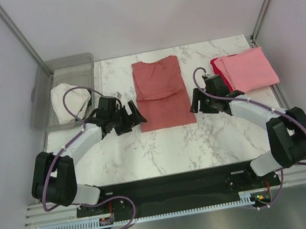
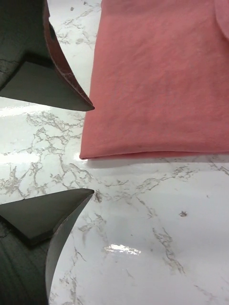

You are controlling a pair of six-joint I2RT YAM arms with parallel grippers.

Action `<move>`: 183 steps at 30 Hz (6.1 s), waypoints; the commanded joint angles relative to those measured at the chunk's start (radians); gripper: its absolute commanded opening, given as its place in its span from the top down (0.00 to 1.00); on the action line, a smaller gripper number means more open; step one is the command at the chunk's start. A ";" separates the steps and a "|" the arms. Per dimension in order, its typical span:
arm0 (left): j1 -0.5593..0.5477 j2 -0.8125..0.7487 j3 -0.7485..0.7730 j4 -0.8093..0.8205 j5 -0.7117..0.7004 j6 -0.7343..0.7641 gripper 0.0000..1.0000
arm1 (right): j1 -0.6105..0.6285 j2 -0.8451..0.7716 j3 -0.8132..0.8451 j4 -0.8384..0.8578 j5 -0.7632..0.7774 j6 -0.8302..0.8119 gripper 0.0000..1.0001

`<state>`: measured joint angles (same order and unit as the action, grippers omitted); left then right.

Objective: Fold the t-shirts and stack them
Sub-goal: Fold the tshirt, then neatly place the folded tshirt to the corner

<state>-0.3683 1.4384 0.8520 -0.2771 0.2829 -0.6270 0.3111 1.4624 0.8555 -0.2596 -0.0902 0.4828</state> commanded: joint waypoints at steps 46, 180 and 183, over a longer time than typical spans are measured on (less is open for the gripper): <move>-0.020 0.293 -0.014 0.191 -0.008 -0.037 0.65 | 0.003 0.116 -0.139 0.212 -0.138 0.020 0.76; 0.149 0.669 0.544 -0.028 0.160 0.058 0.18 | -0.076 0.791 0.769 0.040 -0.232 -0.110 0.38; 0.149 0.668 0.539 -0.030 0.154 0.053 0.18 | -0.070 0.802 0.778 0.037 -0.236 -0.107 0.37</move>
<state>-0.2176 2.0628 1.3914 -0.2893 0.4549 -0.6090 0.2276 2.2269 1.6180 -0.2020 -0.3317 0.3882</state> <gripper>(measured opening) 0.818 0.626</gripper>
